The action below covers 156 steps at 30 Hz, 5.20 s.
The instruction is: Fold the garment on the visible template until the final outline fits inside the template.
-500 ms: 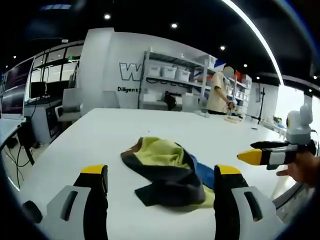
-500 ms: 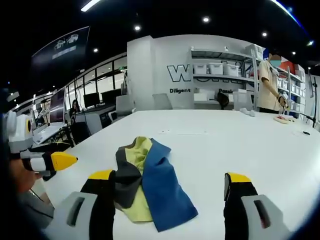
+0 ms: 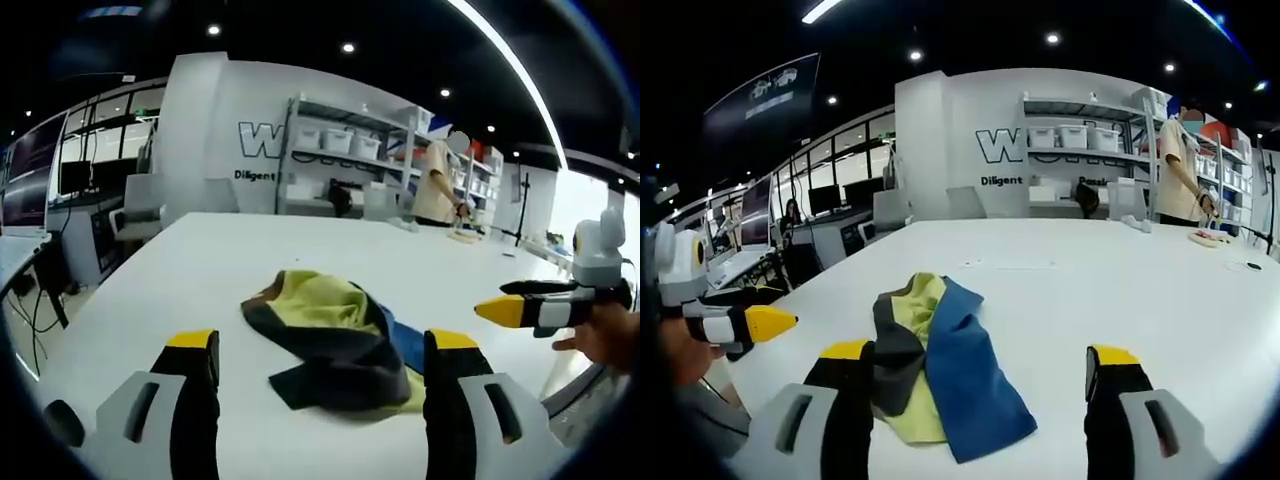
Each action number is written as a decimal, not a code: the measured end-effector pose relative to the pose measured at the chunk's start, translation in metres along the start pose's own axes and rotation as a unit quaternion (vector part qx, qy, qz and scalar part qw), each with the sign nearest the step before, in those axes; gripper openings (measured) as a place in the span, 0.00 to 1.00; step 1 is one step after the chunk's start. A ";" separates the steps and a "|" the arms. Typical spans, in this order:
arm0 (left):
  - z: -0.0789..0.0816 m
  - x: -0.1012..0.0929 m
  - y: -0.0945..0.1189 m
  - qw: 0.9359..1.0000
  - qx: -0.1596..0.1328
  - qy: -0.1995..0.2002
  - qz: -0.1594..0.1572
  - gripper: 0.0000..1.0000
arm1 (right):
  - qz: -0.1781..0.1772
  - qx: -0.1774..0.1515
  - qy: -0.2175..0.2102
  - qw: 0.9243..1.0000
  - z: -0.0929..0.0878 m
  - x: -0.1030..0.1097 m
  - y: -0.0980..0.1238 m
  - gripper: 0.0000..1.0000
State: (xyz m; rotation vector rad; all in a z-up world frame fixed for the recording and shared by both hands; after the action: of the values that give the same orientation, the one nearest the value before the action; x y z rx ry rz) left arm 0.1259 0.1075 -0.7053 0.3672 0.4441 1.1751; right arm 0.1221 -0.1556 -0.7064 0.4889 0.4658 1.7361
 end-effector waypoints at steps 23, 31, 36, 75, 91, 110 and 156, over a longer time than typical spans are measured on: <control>-0.001 0.000 -0.001 1.000 0.005 -0.004 -0.004 0.75 | 0.002 0.006 0.001 1.000 -0.001 0.000 -0.001 0.86; -0.002 0.001 -0.002 1.000 0.008 -0.005 -0.005 0.74 | 0.003 0.007 0.001 1.000 -0.001 0.001 -0.001 0.85; -0.001 -0.001 -0.002 1.000 0.009 -0.008 -0.008 0.70 | 0.007 0.008 0.003 1.000 -0.001 0.001 -0.001 0.77; 0.009 0.001 -0.013 1.000 0.030 0.003 -0.004 0.58 | 0.038 0.041 0.051 0.997 0.021 0.013 -0.028 0.52; 0.019 0.019 -0.052 0.998 0.055 0.031 0.020 0.54 | 0.050 0.039 0.099 0.993 0.065 0.013 -0.080 0.50; 0.023 0.041 -0.111 0.991 0.098 0.077 0.044 0.49 | 0.057 0.064 0.131 0.988 0.113 0.015 -0.161 0.43; 0.008 0.062 -0.174 0.978 0.157 0.127 0.053 0.37 | 0.087 0.165 0.173 0.967 0.114 0.041 -0.310 0.19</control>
State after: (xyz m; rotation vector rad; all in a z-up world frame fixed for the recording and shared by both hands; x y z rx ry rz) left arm 0.2888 0.1054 -0.7938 0.5210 0.8465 1.2627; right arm 0.4277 -0.0456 -0.7792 0.4725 0.9990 1.9305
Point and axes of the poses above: the point that each gripper's makers call its tool centre point, and the gripper's own axes: y roughly backward along the fingers, x roughly to its left, z roughly out of its top, the point moved 9 cm from there along y, roughly backward along the fingers, and after that the axes turned 14 degrees about x, right-handed, at the moved point
